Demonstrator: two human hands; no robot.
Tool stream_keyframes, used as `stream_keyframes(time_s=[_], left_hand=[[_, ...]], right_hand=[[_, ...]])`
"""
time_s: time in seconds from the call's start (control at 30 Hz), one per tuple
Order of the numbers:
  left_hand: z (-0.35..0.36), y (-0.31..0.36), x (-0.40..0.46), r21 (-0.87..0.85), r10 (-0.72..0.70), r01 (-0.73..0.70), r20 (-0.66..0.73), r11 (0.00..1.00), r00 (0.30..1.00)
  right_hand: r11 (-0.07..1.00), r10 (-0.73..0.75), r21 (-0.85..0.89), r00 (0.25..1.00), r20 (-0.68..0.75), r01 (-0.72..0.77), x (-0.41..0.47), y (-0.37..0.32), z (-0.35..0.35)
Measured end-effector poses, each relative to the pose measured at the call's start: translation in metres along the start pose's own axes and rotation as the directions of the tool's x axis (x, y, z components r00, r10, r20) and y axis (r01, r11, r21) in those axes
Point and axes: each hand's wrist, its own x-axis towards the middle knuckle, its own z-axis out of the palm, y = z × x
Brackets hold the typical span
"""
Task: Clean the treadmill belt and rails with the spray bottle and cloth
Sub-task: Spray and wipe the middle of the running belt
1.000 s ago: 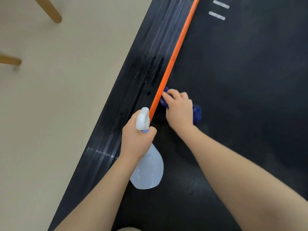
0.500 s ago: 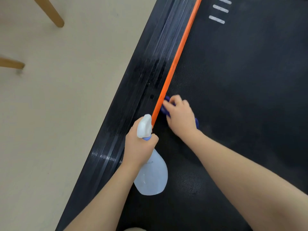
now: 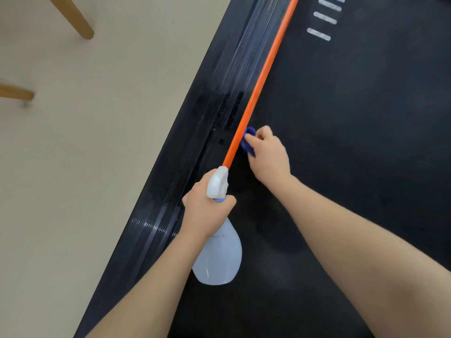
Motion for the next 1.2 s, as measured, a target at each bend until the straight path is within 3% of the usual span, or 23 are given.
stream_keyframes(time_s=[0.1, 0.2, 0.23, 0.33, 0.4, 0.5, 0.6, 0.73, 0.77, 0.83, 0.9, 0.93, 1.03, 1.1, 1.2], left_hand=[[0.001, 0.0, 0.0, 0.001, -0.003, 0.003, -0.015, 1.0, 1.0], [0.001, -0.001, 0.0, -0.033, -0.016, 0.016, 0.002, 0.999, 1.0], [0.001, -0.004, 0.0, -0.058, -0.016, 0.016, 0.002, 0.998, 1.0], [-0.003, -0.012, -0.005, -0.087, 0.007, -0.008, -0.008, 0.996, 1.0], [-0.008, -0.018, -0.009, -0.047, 0.018, -0.02, -0.034, 0.999, 0.999], [-0.014, -0.02, -0.012, 0.012, -0.007, 0.008, -0.071, 1.0, 0.997], [-0.01, -0.014, -0.017, 0.09, 0.022, -0.019, -0.027, 0.996, 0.999], [-0.005, -0.02, -0.02, 0.102, 0.083, -0.081, -0.02, 0.992, 0.996], [-0.005, -0.025, -0.019, 0.072, 0.08, -0.077, -0.033, 0.994, 0.996], [-0.007, -0.032, -0.019, 0.007, 0.074, -0.074, -0.045, 0.997, 0.996], [-0.007, -0.036, -0.022, 0.0, 0.091, -0.091, -0.024, 0.996, 0.996], [-0.006, -0.037, -0.023, 0.01, 0.098, -0.098, -0.009, 0.995, 0.995], [-0.003, -0.037, -0.021, 0.061, 0.117, -0.117, 0.008, 0.991, 0.993], [0.0, -0.036, -0.019, 0.099, 0.1, -0.103, 0.033, 0.99, 0.994], [0.001, -0.036, -0.018, 0.092, 0.092, -0.095, 0.035, 0.991, 0.995]], right_hand=[[0.988, -0.148, 0.056, 0.983, 0.112, 0.142, -0.04, -0.004, 0.005], [0.967, -0.248, -0.047, 0.967, 0.05, 0.251, -0.02, 0.011, -0.006], [0.975, -0.208, -0.073, 0.978, 0.014, 0.208, -0.01, 0.013, -0.007], [0.994, 0.101, -0.02, 0.99, -0.097, -0.103, 0.011, 0.014, -0.007], [0.984, 0.174, 0.051, 0.98, -0.095, -0.17, 0.003, 0.006, -0.004], [0.989, -0.05, 0.137, 0.999, 0.016, 0.047, -0.046, -0.009, 0.007], [0.951, -0.283, 0.189, 0.936, 0.209, 0.245, -0.107, -0.021, 0.009], [0.894, -0.447, 0.073, 0.88, 0.162, 0.441, -0.094, -0.008, 0.003], [0.922, -0.387, 0.038, 0.914, 0.122, 0.385, -0.084, -0.004, 0.002], [0.994, -0.109, 0.011, 0.994, 0.003, 0.109, -0.062, 0.004, -0.001], [0.992, 0.127, 0.012, 0.991, -0.043, -0.127, -0.055, 0.003, 0.0], [0.991, 0.136, 0.009, 0.99, -0.038, -0.136, -0.061, 0.0, 0.003], [0.996, -0.084, 0.042, 0.991, 0.103, 0.08, -0.103, -0.014, 0.006], [0.976, -0.217, 0.068, 0.948, 0.234, 0.206, -0.13, -0.014, 0.002], [0.945, -0.327, 0.032, 0.932, 0.156, 0.326, -0.116, 0.004, -0.001]])
